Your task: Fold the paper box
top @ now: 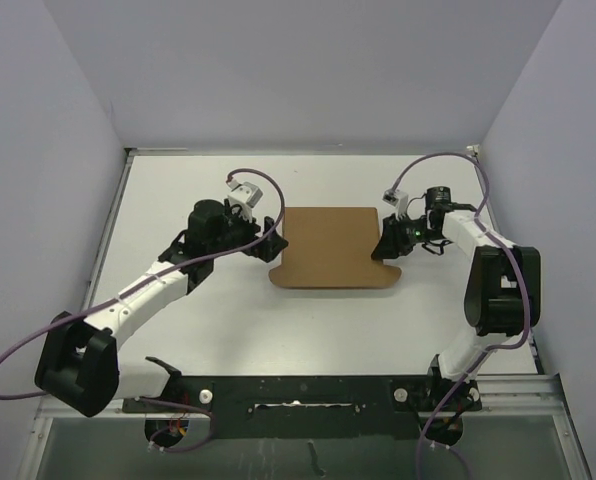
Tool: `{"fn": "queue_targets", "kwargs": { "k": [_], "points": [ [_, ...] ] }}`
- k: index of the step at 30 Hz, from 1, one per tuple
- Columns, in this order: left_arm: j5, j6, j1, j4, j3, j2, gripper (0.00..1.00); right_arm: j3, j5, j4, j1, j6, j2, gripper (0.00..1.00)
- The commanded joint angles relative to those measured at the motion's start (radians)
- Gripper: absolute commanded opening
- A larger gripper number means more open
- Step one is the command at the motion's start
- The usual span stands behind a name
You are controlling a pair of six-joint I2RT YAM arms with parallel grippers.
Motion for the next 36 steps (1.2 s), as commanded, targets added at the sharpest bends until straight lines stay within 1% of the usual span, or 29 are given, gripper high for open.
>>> {"fn": "queue_targets", "kwargs": {
  "k": [1, 4, 8, 10, 12, 15, 19, 25, 28, 32, 36],
  "points": [
    [-0.055, -0.009, 0.004, 0.131, 0.009, -0.071, 0.98, 0.02, -0.117, 0.013, -0.02, -0.014, -0.071, 0.3],
    [-0.056, -0.037, 0.005, 0.098, 0.029, -0.045, 0.98, -0.014, -0.145, 0.074, -0.048, 0.028, -0.143, 0.4],
    [-0.035, -0.092, 0.008, 0.054, 0.062, 0.023, 0.97, -0.068, -0.135, 0.165, -0.108, 0.121, -0.17, 0.62],
    [-0.021, -0.12, 0.011, 0.048, 0.071, 0.051, 0.97, -0.074, -0.132, 0.189, -0.132, 0.162, -0.141, 0.68],
    [-0.013, -0.142, 0.017, 0.026, 0.085, 0.078, 0.97, -0.065, -0.133, 0.188, -0.142, 0.188, -0.09, 0.7],
    [0.006, -0.178, 0.033, -0.007, 0.108, 0.118, 0.97, -0.043, -0.163, 0.168, -0.142, 0.194, -0.006, 0.7],
    [0.068, -0.246, 0.075, -0.001, 0.116, 0.171, 0.95, -0.035, -0.215, 0.179, -0.142, 0.222, 0.06, 0.69],
    [0.141, -0.343, 0.124, 0.003, 0.135, 0.253, 0.93, -0.008, -0.256, 0.179, -0.144, 0.259, 0.155, 0.6],
    [0.139, -0.362, 0.128, -0.008, 0.142, 0.281, 0.93, -0.003, -0.272, 0.185, -0.153, 0.282, 0.188, 0.55],
    [0.155, -0.408, 0.128, 0.008, 0.137, 0.311, 0.93, -0.009, -0.296, 0.192, -0.188, 0.311, 0.225, 0.45],
    [0.223, -0.478, 0.13, 0.1, 0.11, 0.342, 0.93, -0.007, -0.323, 0.181, -0.217, 0.321, 0.266, 0.33]
  ]
}}
